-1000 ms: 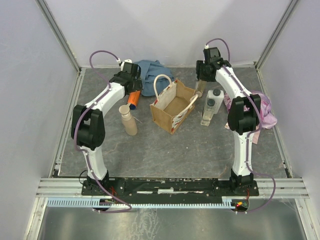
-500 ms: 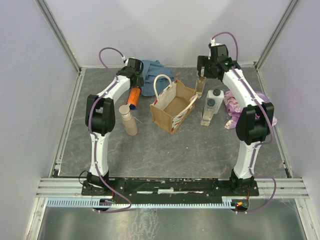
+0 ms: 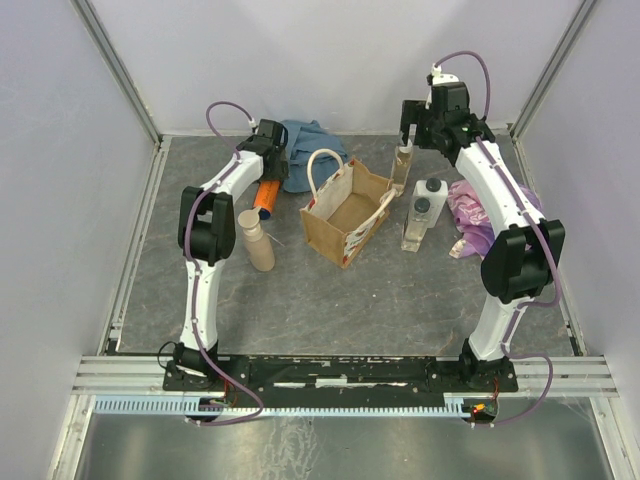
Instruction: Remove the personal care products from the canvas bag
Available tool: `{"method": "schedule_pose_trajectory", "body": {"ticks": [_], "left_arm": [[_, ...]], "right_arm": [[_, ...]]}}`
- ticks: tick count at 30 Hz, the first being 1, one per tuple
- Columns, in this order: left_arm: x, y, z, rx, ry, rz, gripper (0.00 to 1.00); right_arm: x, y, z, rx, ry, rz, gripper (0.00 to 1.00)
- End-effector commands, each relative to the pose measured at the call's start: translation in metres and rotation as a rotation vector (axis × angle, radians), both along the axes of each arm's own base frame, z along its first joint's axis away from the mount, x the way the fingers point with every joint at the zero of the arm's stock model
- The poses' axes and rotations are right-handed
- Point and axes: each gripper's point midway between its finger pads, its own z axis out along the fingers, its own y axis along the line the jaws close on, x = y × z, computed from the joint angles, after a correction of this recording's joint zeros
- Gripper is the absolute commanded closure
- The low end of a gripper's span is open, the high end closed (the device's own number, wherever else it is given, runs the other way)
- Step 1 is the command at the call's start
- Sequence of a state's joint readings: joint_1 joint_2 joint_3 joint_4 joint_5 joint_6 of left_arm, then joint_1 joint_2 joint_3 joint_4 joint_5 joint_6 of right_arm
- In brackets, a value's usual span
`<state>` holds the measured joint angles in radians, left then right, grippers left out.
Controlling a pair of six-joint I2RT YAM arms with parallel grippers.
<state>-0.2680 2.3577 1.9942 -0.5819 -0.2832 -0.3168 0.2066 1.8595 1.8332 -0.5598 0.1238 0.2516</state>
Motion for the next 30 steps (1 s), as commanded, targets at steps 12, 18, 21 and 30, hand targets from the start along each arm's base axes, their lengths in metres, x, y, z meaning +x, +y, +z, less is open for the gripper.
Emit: {"method": "schedule_pose_trajectory", "body": {"ticks": [12,18,21,30], "left_arm": [[-0.007,-0.002,0.025,-0.012,0.007,-0.025,0.96],[-0.001,0.004,0.087,-0.023,-0.124,0.011,0.97],[-0.003,0.006,0.11,-0.03,-0.169,0.022,0.97],[-0.023,0.014,0.157,-0.044,-0.245,0.043,0.97]], "right_arm": [[-0.005,-0.01,0.014,-0.028,-0.046,-0.026,0.0],[-0.01,-0.012,0.019,-0.03,-0.052,-0.027,0.0],[-0.014,-0.009,0.024,-0.014,-0.058,-0.018,0.0],[-0.029,-0.008,0.045,0.007,-0.08,0.0,0.0]]}}
